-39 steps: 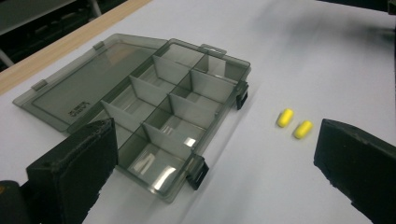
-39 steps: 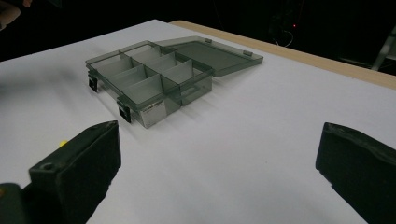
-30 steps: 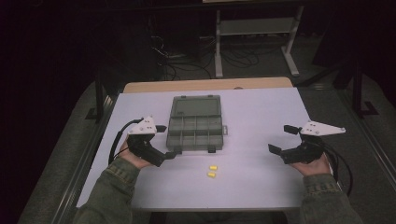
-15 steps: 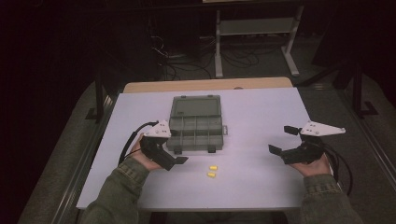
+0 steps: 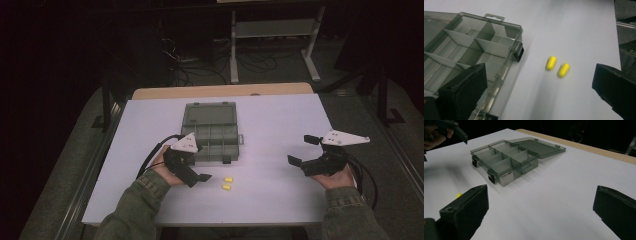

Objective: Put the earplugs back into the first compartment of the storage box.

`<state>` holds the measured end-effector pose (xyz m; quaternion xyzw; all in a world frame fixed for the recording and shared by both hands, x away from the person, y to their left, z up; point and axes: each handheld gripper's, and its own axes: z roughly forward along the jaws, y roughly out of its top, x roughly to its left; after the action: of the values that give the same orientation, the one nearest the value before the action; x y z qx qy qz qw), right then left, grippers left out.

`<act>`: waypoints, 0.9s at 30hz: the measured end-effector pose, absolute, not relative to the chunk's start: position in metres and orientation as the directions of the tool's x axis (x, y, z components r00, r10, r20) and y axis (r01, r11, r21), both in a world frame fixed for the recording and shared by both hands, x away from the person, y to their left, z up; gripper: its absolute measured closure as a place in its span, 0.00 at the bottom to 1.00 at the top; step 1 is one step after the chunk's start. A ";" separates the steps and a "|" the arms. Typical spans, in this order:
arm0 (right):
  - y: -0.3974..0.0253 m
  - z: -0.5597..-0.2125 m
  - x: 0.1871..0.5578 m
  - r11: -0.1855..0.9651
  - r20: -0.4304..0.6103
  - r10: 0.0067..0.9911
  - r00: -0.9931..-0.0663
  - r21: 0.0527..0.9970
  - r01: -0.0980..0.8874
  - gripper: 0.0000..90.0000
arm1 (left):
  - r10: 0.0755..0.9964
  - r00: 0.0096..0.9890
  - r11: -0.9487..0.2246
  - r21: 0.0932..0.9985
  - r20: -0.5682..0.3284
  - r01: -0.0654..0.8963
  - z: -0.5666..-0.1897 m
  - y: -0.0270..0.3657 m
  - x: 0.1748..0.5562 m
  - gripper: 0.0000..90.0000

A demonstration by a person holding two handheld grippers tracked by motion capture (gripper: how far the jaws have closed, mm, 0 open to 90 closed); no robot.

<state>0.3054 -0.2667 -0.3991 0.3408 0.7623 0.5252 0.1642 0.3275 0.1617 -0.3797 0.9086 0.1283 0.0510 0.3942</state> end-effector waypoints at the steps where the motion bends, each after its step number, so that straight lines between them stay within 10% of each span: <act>1: -0.267 -0.399 0.305 0.216 0.108 0.692 -0.714 0.913 0.347 0.00 | 0.268 0.963 -0.662 0.725 -0.008 0.190 -0.381 0.160 0.327 0.00; 27: -0.265 -0.399 0.305 0.229 0.102 0.688 -0.719 0.909 0.348 0.00 | 0.152 0.988 -0.747 0.651 -0.030 0.134 -0.413 0.121 0.317 0.08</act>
<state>0.3049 -0.2650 -0.3993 0.3376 0.7666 0.5213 0.1631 0.3169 0.1214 -0.4134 0.9344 0.0766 0.0125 0.3476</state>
